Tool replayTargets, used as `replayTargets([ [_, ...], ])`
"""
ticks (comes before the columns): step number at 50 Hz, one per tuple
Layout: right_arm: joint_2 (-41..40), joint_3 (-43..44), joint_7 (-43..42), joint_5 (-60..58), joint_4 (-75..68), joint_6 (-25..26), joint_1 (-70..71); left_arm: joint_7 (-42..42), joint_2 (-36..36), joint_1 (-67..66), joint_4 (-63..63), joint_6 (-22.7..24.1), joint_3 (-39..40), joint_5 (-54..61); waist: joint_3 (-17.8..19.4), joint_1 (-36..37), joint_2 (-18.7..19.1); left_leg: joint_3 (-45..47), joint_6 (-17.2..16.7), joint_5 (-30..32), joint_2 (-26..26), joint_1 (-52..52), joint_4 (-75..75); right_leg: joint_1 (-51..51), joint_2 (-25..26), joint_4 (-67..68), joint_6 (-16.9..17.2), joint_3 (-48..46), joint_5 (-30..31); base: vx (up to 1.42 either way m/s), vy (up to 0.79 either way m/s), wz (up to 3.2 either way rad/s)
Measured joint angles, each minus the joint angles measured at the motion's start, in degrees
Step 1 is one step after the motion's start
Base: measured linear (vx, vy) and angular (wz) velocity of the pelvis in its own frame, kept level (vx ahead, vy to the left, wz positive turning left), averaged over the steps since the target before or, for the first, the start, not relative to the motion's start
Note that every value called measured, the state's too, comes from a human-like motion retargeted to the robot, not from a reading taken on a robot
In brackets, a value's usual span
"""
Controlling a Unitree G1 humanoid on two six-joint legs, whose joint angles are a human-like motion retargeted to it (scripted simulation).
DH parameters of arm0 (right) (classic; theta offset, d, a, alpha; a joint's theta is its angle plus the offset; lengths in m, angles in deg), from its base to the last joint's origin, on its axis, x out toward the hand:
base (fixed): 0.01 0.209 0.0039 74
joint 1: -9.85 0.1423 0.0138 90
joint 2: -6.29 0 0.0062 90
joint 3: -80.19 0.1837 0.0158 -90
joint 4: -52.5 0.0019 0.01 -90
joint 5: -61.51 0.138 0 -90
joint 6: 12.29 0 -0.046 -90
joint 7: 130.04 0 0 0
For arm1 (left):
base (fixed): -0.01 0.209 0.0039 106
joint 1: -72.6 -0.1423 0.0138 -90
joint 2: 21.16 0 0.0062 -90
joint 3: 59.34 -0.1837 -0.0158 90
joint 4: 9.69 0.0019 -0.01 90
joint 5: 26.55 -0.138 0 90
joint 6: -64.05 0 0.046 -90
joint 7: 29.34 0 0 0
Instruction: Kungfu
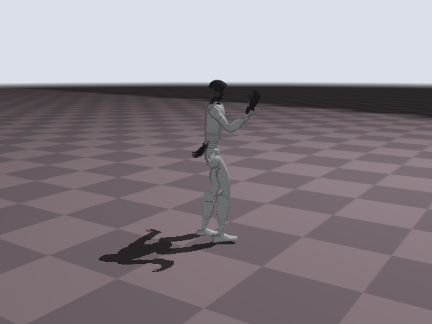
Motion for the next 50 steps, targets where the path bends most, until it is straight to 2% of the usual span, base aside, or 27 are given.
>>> replayTargets([
  [1, 0.28, -0.13, -0.02, -0.35, -0.01, 0.17, -0.01, -0.35, 0.03, 0.2, -0.17, -0.04, -0.44, 0.11, 0.43, -0.98, -1.28, -0.62, 0.39, -1.0, -1.74, 1.62, 1.15, 2.44, -1.94, -4.18, -0.23, -0.51, 9.27, 0.5, -0.38, 0.81],
  [2, 0.43, -0.21, -0.01, -0.7, -0.08, 0.36, -0.09, -0.69, 0.03, 0.25, -0.37, -0.17, -0.8, 0.18, 0.57, -1.28, -2.09, -0.54, 0.55, -1.73, -2.79, 2.86, 2.45, 4.31, -2.66, -6.35, -0.73, -0.79, 13.93, 0.49, -0.36, 0.29],
  [3, 0.32, -0.18, 0.07, -1.08, -0.27, 0.56, -0.32, -1.0, 0.0, 0.0, -0.62, -0.48, -1.02, 0.16, 0.11, -0.19, -1.95, 0.96, 0.22, -1.93, -2.45, 3.33, 4.02, 5.03, -0.96, -4.53, -1.75, -0.62, 9.39, 0.57, -0.48, -0.04],
  [5, 0.95, 0.77, 0.59, -1.4, -0.82, 1.09, -1.69, -0.89, -0.47, -1.09, -1.68, -1.95, -1.52, -0.63, -1.15, 0.72, -1.55, 2.82, -0.94, 1.31, -2.1, 2.71, 9.32, 7.41, -2.29, -3.57, -1.16, -5.99, 6.08, 0.63, -0.55, 0.04],
  [7, 0.72, 1.37, 1.08, -0.99, -1.02, 1.73, -2.92, 0.69, -2.06, -1.86, -1.52, -2.05, -1.19, 0.88, -2.29, 1.64, -2.92, 9.27, -2.85, 9.28, -1.95, 0.4, 15.7, 10.29, -3.41, -5.88, -1.02, -7.64, 5.23, 0.44, -0.38, -0.07],
  [8, 0.16, 1.28, 1.1, -0.8, -1.16, 1.69, -3.33, 1.58, -2.97, -2.11, -1.03, -1.3, -0.73, 2.09, -2.54, 1.1, -3.6, 13.29, -5.1, 13.12, -1.27, -0.96, 18.93, 11.61, -3.49, -6.84, -1.16, -8.27, 4.7, 0.35, -0.37, 0.17],
  [10, -0.69, 0.8, 0.37, -0.51, -1.89, 1.29, -3.68, 2.5, -4.6, -2.71, 0.16, 0.5, -0.06, 3.13, -2.52, -1.18, -4.46, 22.0, -7.23, 18.19, 1.86, -4.64, 27.64, 13.97, -3.71, -8.7, -0.72, -9.14, 4.15, 0.28, -0.33, 0.54],
  [12, -0.89, 0.21, -0.55, -0.33, -2.8, 1.18, -3.65, 2.1, -5.34, -3.28, 1.08, 1.21, -0.38, 2.53, -2.46, -1.83, -5.46, 27.86, -5.81, 19.18, 4.29, -7.6, 34.58, 16.02, -4.36, -10.01, -0.05, -9.99, 3.8, 0.31, -0.37, 0.2],
  [13, -0.89, -0.18, -1.01, -0.17, -3.39, 1.31, -3.45, 1.64, -5.62, -3.62, 1.66, 1.35, -0.61, 1.7, -2.5, -1.45, -6.14, 30.32, -4.99, 17.68, 5.02, -9.65, 38.28, 17.1, -4.43, -10.76, 0.14, -10.1, 3.57, 0.38, -0.43, -0.2],
  [17, 0.25, -0.15, -0.52, -0.02, -4.91, 2.67, -3.33, 0.96, -5.93, -5.74, 3.31, 0.82, -0.25, -2.42, -3.6, 1.78, -7.28, 33.24, -7.25, 16.77, 4.3, -17.55, 43.14, 19.91, -2.5, -13.03, 0.09, -10.09, 2.34, 0.43, -0.41, -0.4],
  [20, 0.79, 0.72, 0.03, -0.82, -5.24, 2.96, -3.51, 2.1, -6.01, -7.46, 4.28, -0.15, 1.29, -1.85, -3.75, 5.31, -7.75, 33.81, -7.44, 16.25, 4.93, -23.14, 39.73, 21.37, -0.73, -13.35, 0.15, -9.45, 0.98, 0.46, -0.35, -0.61],
  [25, 1.0, 1.17, -1.35, -2.07, -5.48, 2.02, -3.13, 2.72, -6.13, -10.24, 5.49, -0.72, 4.04, 2.06, -1.98, 9.92, -7.91, 34.33, -4.9, 19.91, 7.18, -28.04, 21.03, 24.79, 2.66, -13.06, 0.39, -6.04, -1.77, 0.45, -0.26, -0.54],
  [30, 1.73, 1.34, -1.12, -1.54, -6.22, 2.52, -2.57, 2.6, -4.67, -12.96, 5.95, -0.7, 6.05, 1.36, -0.18, 14.44, -6.4, 29.63, -6.71, 26.65, 7.82, -30.18, 0.71, 30.3, 6.94, -13.55, 1.65, -3.5, -4.38, 0.63, -0.21, -0.49],
  [32, 2.0, 1.3, -0.96, -1.54, -6.7, 2.67, -2.33, 2.11, -4.14, -14.05, 6.11, -0.84, 7.18, 1.09, -0.14, 15.19, -7.03, 29.48, -6.13, 24.06, 7.06, -31.07, -5.07, 32.13, 6.68, -13.69, 3.08, -3.38, -4.93, 0.58, -0.14, -0.18],
  [33, 2.08, 1.22, -0.9, -1.69, -6.98, 2.74, -2.24, 1.77, -3.99, -14.68, 6.13, -1.07, 7.79, 1.16, -0.44, 15.33, -7.76, 31.07, -4.75, 22.15, 6.44, -31.42, -7.36, 32.72, 5.98, -13.75, 3.93, -3.59, -4.9, 0.7, -0.13, 0.02],
  [35, 2.04, 1.36, -0.62, -2.16, -7.65, 2.94, -2.2, 0.47, -3.5, -15.74, 6.05, -1.75, 9.21, 1.53, -1.35, 14.85, -8.62, 34.35, -3.23, 15.84, 5.94, -31.56, -8.5, 33.54, 5.57, -13.66, 5.77, -4.59, -4.25, 0.81, -0.12, 0.14],
  [38, 1.13, 1.75, 0.86, -3.9, -9.53, 2.76, -2.78, -1.35, -3.15, -16.43, 5.72, -2.97, 12.62, 2.24, -2.6, 15.96, -9.73, 37.75, 1.93, 15.04, 7.2, -30.12, -1.74, 34.62, 5.18, -12.71, 9.35, -3.65, -0.73, 0.9, -0.12, -0.39],
  [40, 0.37, 2.21, 1.81, -5.88, -12.01, 2.6, -3.69, -0.29, -3.14, -16.34, 5.63, -3.19, 14.92, 3.12, -3.73, 17.46, -11.24, 42.59, 4.11, 15.15, 7.17, -27.91, -1.06, 35.64, 3.96, -12.11, 12.6, -2.94, 3.1, 1.02, -0.09, -0.67],
  [42, -1.08, 3.74, 3.28, -8.27, -15.71, 3.07, -6.27, 3.94, -2.37, -15.17, 6.41, -2.74, 16.08, 5.88, -6.0, 17.08, -12.14, 43.33, 3.47, 21.51, 7.11, -25.03, -2.8, 36.04, 4.08, -10.99, 16.09, -4.81, 9.83, 1.22, -0.15, 0.02],
  [43, -2.62, 4.27, 4.3, -9.61, -18.06, 3.27, -8.09, 6.93, -1.95, -14.08, 7.28, -2.68, 16.82, 7.64, -8.17, 15.35, -12.51, 41.75, 3.36, 21.3, 8.36, -27.22, -0.04, 34.95, 5.09, -10.34, 17.01, -6.91, 14.84, 1.01, -0.36, 0.05],
  [45, -6.28, 3.95, 6.27, -12.91, -23.62, 4.01, -11.58, 12.6, -2.48, -10.05, 8.4, -3.69, 19.43, 10.8, -10.17, 15.31, -13.48, 40.8, 1.77, 20.24, 12.62, -29.41, 4.12, 31.18, 5.92, -5.17, 17.32, -5.7, 24.49, 0.8, -0.42, -0.65],
  [48, -7.81, 5.98, 7.89, -20.95, -38.56, 5.83, -14.03, 20.0, -3.97, 2.28, 9.68, -3.91, 18.45, 15.82, -9.06, 13.49, -8.39, 37.59, 1.43, 15.74, 16.39, -26.89, 6.48, 27.61, 9.49, 3.04, 17.32, -13.1, 34.47, 0.57, -0.14, 0.37],
  [50, -7.23, 8.45, 9.92, -28.96, -50.96, 7.55, -16.05, 23.27, -4.82, 10.75, 10.18, -3.04, 14.86, 19.98, -9.15, 12.11, -5.77, 35.17, 1.99, 12.65, 16.29, -24.33, 6.67, 25.74, 9.24, 7.25, 17.32, -18.1, 30.0, 0.77, 0.07, 0.73],
])
